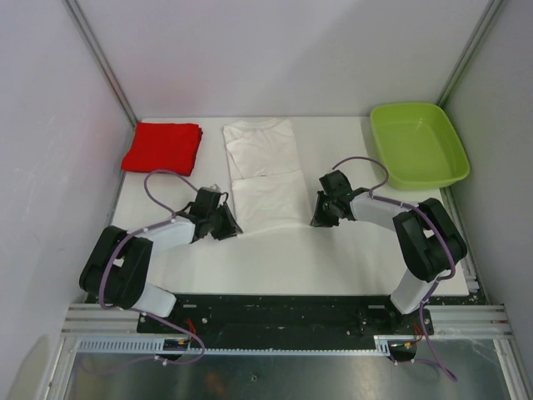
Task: Fold and stack the t-shirts
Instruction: Grab one side of the 2/3 rectangular tshirt with both arms
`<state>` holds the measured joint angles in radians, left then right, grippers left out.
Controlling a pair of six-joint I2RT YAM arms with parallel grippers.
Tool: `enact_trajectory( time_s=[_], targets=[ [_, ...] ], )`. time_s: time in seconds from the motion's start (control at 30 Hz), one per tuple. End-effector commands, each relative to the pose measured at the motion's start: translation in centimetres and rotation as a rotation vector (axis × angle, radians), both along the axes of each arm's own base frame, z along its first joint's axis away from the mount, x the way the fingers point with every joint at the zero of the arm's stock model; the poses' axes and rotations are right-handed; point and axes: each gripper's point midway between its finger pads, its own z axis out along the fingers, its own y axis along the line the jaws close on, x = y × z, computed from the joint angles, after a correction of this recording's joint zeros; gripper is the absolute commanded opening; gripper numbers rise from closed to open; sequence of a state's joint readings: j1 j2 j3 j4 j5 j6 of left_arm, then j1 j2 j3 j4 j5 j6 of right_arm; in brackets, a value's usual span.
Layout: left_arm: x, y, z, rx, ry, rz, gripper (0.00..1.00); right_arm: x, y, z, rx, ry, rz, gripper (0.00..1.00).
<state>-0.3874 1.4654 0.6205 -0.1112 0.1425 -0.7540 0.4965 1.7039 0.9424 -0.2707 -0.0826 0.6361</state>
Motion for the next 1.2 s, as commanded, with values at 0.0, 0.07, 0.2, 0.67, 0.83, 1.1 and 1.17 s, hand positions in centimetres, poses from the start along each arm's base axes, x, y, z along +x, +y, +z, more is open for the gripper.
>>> enact_trajectory(
  time_s=[0.0, 0.07, 0.2, 0.67, 0.83, 1.1, 1.17],
  targets=[
    [-3.4, 1.8, -3.0, 0.093, 0.115, 0.026, 0.30, -0.2, -0.1, -0.8, -0.019, 0.007, -0.008, 0.16],
    [-3.4, 2.0, -3.1, 0.104, 0.116, 0.033, 0.30, -0.2, -0.1, -0.8, -0.018, 0.008, -0.007, 0.15],
    [-3.4, 2.3, -2.8, 0.129, 0.112, 0.046, 0.28, -0.2, -0.1, -1.0, -0.019, 0.011, -0.006, 0.13],
    [-3.6, 1.0, -0.1, 0.116, 0.058, 0.001, 0.00, -0.8, 0.3, 0.7, -0.002, -0.014, 0.007, 0.00],
    [-5.2, 1.2, 2.0, 0.091, 0.042, -0.022, 0.00, -2.6, 0.1, 3.0, 0.033, -0.040, 0.007, 0.00],
    [-10.2, 2.2, 4.6, 0.008, 0.024, -0.051, 0.00, -9.0, 0.5, 5.7, 0.055, -0.068, 0.042, 0.00],
    [-11.4, 2.1, 5.4, -0.027, 0.007, -0.065, 0.00, -10.4, 0.5, 6.6, 0.054, -0.089, 0.039, 0.00]
  ],
)
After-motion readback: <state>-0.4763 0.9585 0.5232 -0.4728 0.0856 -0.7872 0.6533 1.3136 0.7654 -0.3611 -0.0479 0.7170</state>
